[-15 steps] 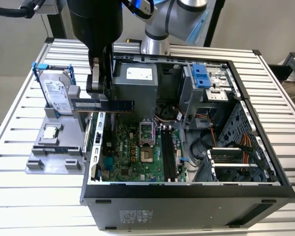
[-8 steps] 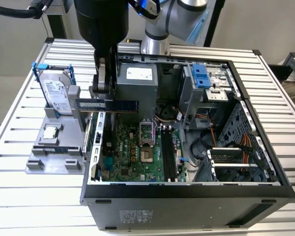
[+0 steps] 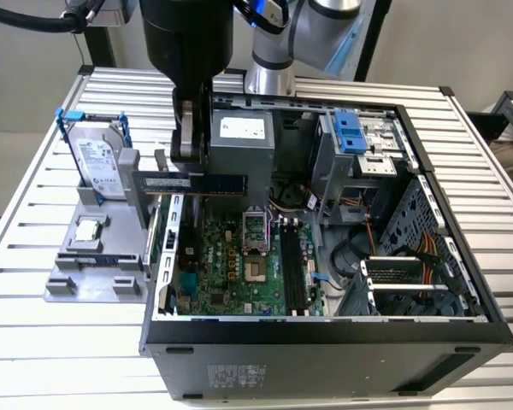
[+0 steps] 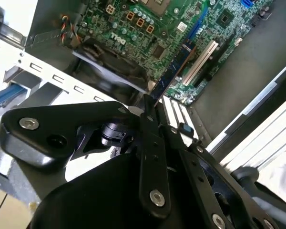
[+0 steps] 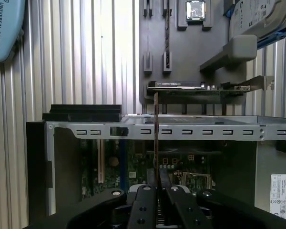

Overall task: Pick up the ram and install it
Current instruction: 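Pick up the ram and move it above insertion slot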

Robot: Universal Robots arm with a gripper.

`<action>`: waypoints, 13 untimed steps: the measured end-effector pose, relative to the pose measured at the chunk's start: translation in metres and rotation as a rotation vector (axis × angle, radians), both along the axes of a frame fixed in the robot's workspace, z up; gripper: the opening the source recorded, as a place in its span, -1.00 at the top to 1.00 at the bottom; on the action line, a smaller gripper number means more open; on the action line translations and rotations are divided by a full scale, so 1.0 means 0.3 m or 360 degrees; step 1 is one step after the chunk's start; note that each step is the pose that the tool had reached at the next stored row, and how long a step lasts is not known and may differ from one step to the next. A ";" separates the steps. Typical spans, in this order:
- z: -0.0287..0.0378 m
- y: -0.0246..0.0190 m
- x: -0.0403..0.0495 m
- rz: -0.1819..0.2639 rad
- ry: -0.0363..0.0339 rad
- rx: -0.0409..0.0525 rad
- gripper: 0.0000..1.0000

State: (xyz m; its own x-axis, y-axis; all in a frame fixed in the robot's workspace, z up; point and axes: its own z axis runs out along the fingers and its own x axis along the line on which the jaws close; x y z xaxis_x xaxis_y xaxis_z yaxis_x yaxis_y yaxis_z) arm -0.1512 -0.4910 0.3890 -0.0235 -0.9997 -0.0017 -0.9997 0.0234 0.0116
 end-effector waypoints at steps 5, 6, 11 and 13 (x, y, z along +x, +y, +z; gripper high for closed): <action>0.000 0.000 0.017 0.0000 0.0000 0.0000 1.00; 0.000 0.000 0.020 0.0000 0.0000 0.0000 1.00; 0.000 0.000 0.036 0.0000 0.0000 0.0000 1.00; 0.000 0.000 0.043 0.0000 0.0000 0.0000 1.00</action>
State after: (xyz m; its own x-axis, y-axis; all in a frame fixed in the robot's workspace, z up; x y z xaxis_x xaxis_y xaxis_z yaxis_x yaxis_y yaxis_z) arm -0.1383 -0.4910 0.3891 -0.0234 -0.9997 -0.0016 -0.9997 0.0234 0.0116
